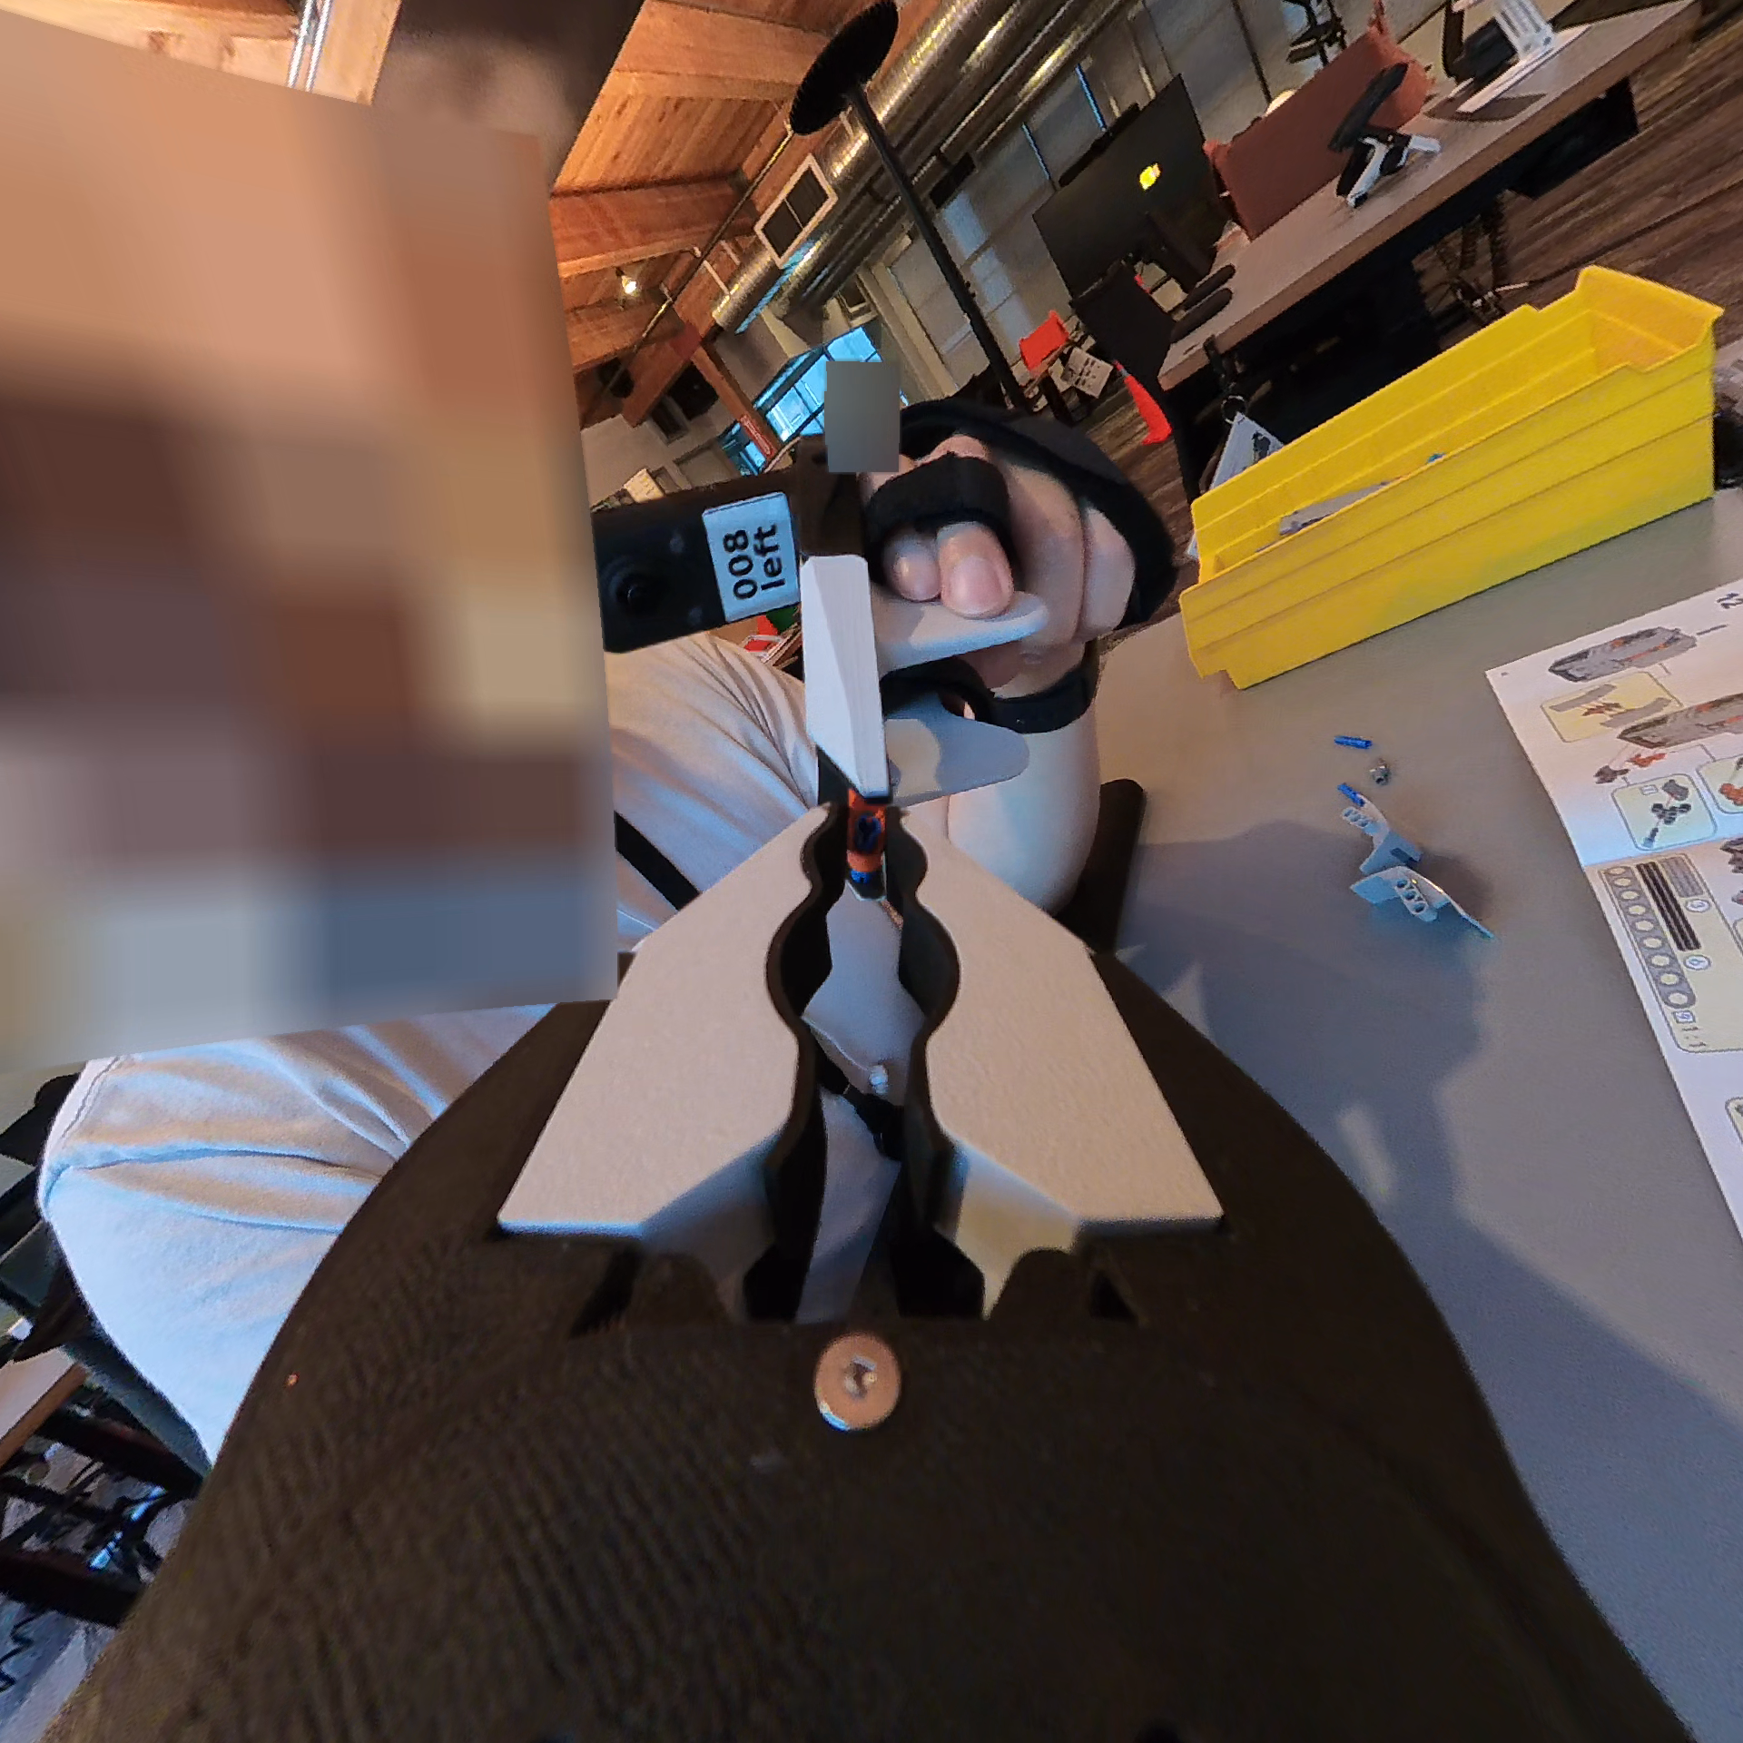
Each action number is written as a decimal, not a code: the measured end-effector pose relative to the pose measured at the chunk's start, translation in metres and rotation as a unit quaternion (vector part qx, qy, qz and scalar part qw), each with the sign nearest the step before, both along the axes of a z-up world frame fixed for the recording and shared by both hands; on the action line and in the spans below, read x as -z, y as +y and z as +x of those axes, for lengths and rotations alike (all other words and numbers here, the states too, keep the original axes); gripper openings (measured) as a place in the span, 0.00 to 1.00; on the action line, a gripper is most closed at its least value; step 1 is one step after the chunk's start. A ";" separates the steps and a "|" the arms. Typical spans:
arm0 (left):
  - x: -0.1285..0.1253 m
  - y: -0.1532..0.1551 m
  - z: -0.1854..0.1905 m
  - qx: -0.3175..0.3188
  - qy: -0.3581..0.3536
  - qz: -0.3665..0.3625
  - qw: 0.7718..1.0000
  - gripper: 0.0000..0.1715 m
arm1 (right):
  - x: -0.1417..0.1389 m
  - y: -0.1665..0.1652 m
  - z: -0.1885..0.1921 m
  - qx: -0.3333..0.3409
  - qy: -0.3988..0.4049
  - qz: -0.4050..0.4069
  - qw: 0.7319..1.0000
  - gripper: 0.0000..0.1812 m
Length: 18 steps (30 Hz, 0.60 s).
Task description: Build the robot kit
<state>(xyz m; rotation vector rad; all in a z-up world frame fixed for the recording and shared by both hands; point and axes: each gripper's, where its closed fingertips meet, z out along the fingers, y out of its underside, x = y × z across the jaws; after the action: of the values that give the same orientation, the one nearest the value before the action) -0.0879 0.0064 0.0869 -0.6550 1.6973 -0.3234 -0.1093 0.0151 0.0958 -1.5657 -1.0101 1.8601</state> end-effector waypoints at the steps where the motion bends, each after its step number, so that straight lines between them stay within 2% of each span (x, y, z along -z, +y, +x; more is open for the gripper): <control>1: 0.000 0.001 0.000 -0.003 -0.001 0.003 1.000 0.13 | 0.000 0.001 0.000 0.004 0.001 -0.002 1.000 0.03; 8: -0.013 0.014 -0.004 -0.025 -0.041 0.046 0.998 0.12 | -0.013 0.014 -0.004 0.036 0.033 0.001 0.999 0.03; 18: -0.033 0.022 -0.017 -0.035 -0.090 0.034 0.995 0.12 | -0.031 0.020 -0.014 0.073 0.065 0.025 0.995 0.04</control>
<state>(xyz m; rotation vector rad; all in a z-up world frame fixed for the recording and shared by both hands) -0.1047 0.0288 0.1197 -0.6153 1.5028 -0.2655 -0.1235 0.0354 0.1263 -1.4295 -0.8558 1.7972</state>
